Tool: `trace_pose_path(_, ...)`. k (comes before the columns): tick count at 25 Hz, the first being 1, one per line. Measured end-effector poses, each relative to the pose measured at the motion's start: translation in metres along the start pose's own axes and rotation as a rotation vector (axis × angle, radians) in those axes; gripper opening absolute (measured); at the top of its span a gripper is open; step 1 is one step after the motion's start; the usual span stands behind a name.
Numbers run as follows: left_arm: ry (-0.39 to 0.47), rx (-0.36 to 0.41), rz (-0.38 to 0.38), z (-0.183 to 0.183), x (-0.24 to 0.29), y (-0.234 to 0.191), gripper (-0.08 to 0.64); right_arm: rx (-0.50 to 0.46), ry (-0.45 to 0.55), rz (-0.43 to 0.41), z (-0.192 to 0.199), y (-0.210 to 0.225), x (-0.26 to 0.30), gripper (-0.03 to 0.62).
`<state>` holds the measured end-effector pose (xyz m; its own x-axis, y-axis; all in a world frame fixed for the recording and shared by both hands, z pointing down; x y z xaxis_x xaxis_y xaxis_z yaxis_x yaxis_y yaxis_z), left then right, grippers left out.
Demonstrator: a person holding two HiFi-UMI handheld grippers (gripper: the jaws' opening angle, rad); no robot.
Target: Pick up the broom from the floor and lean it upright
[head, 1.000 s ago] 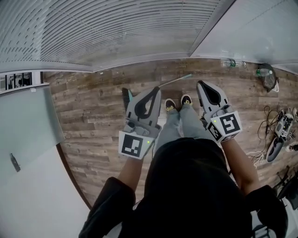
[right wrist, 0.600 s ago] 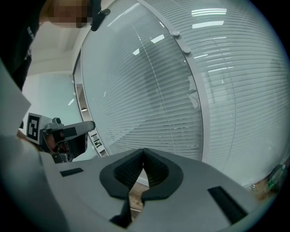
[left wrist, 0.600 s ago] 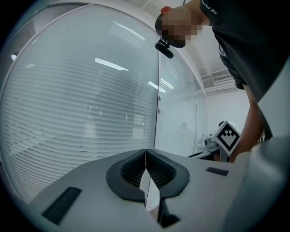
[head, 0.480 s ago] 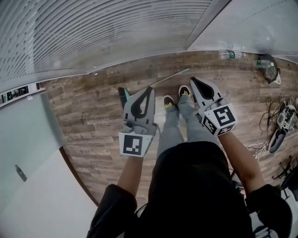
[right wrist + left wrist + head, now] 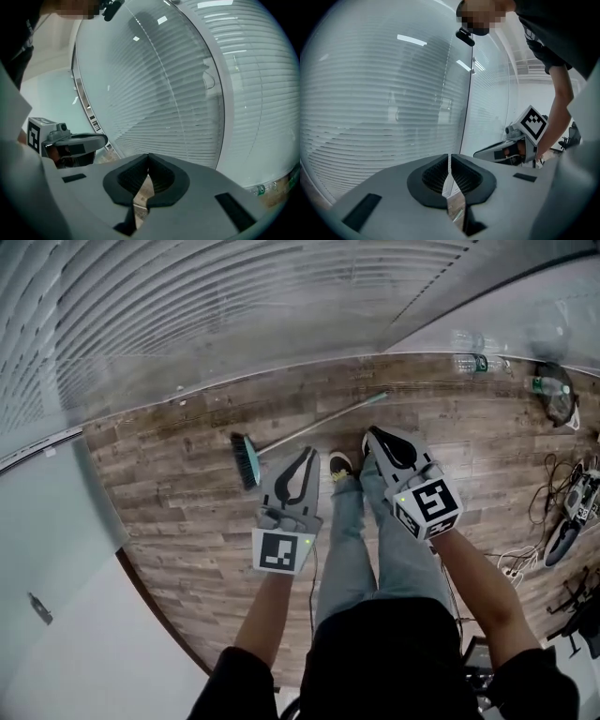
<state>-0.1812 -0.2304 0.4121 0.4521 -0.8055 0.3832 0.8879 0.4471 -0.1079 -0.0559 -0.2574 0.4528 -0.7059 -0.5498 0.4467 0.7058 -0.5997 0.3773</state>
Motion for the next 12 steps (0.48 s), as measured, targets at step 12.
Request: trace_pose_path(12, -0.216, 0.173, 0.06, 0.148, 0.087, -0.042, 0.018, 0.135, -0.218, -0.051, 0.129, 0.068, 0.083, 0.017)
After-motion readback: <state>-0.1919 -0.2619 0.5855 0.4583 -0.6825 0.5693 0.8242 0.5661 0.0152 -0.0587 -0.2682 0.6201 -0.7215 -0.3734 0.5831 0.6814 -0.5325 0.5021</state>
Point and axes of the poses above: the fingertips, and each gripper's own axes: x forward along the fingers, y to its right, z out of its underside, the point moved 3 cm from there along -x, backward along the fingers, and after that the axes turned 4 degrees about -z, right-handed, at the moved point
